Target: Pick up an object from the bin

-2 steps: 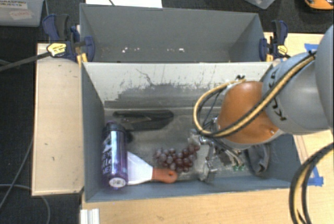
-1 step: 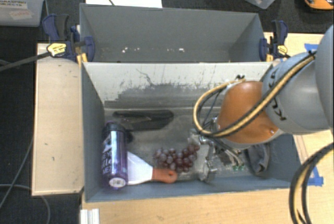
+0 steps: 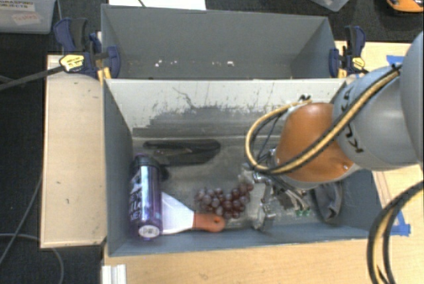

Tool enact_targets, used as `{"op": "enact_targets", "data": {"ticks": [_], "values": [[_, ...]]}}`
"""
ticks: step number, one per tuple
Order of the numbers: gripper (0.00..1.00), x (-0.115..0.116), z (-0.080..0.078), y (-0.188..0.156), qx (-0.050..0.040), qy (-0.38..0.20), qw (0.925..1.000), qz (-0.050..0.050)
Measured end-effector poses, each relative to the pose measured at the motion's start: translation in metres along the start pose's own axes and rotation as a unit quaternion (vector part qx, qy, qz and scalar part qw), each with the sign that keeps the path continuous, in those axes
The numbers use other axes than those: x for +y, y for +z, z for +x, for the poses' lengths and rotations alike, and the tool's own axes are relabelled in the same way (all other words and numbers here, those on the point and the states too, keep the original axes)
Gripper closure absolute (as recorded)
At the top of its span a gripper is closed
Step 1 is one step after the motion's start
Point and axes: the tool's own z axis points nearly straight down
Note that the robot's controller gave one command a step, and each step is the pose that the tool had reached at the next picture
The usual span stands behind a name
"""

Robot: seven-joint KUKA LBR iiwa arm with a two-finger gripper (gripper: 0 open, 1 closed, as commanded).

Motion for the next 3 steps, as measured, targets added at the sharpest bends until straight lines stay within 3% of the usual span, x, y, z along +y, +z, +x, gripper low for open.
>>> {"op": "enact_targets", "data": {"ticks": [1, 2, 3], "values": [[0.0, 0.008, -0.006, 0.0, -0.0022, 0.038, 0.9993, 0.0], [0.0, 0.0, -0.001, -0.02, -0.0046, 0.011, 0.9999, 0.0], [0.0, 0.02, 0.0, 0.0, -0.0034, 0.039, 0.9992, -0.001]]}}
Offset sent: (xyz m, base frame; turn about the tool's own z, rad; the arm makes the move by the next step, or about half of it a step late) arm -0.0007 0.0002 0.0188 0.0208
